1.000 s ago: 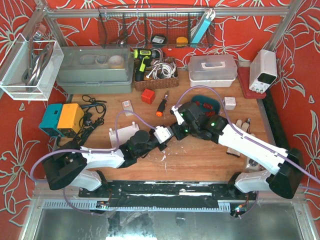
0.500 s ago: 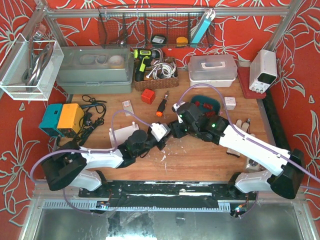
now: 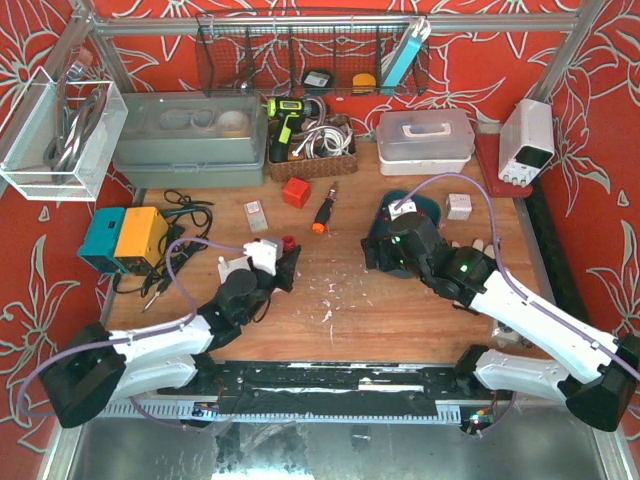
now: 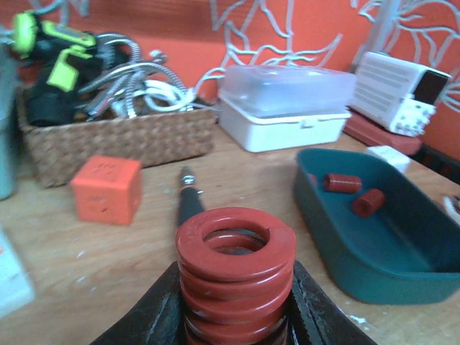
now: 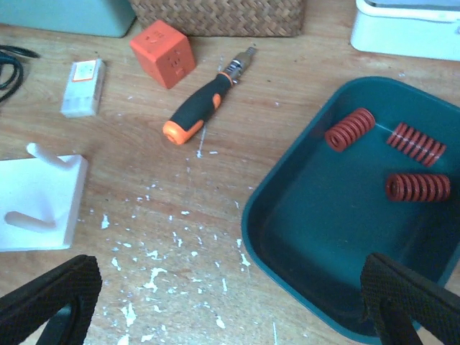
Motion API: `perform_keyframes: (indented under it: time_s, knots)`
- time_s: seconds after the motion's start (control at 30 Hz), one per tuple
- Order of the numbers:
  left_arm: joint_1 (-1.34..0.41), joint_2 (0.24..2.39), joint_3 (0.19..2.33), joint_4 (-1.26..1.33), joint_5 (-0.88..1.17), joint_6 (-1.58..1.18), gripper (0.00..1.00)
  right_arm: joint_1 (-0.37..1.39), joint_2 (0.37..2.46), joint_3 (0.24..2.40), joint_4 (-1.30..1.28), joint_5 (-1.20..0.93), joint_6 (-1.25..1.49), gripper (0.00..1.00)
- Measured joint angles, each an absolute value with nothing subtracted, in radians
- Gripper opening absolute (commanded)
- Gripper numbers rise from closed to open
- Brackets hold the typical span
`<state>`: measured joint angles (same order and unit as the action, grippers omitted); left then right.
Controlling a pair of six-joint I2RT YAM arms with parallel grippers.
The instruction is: Install the large spring
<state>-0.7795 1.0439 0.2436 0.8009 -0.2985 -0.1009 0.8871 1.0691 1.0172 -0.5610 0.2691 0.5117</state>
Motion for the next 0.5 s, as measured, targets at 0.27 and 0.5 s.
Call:
perform_keyframes:
  time_s: [0.27, 0.5]
  knots:
    - [-0.76, 0.964, 0.123, 0.764, -0.416, -0.229, 0.0, 0.854, 1.031, 0.95, -0.524, 0.266, 0.507, 0.99]
    - [-0.76, 1.016, 0.108, 0.787, -0.44, -0.252, 0.0, 0.85, 0.994, 0.937, -0.499, 0.252, 0.495, 0.99]
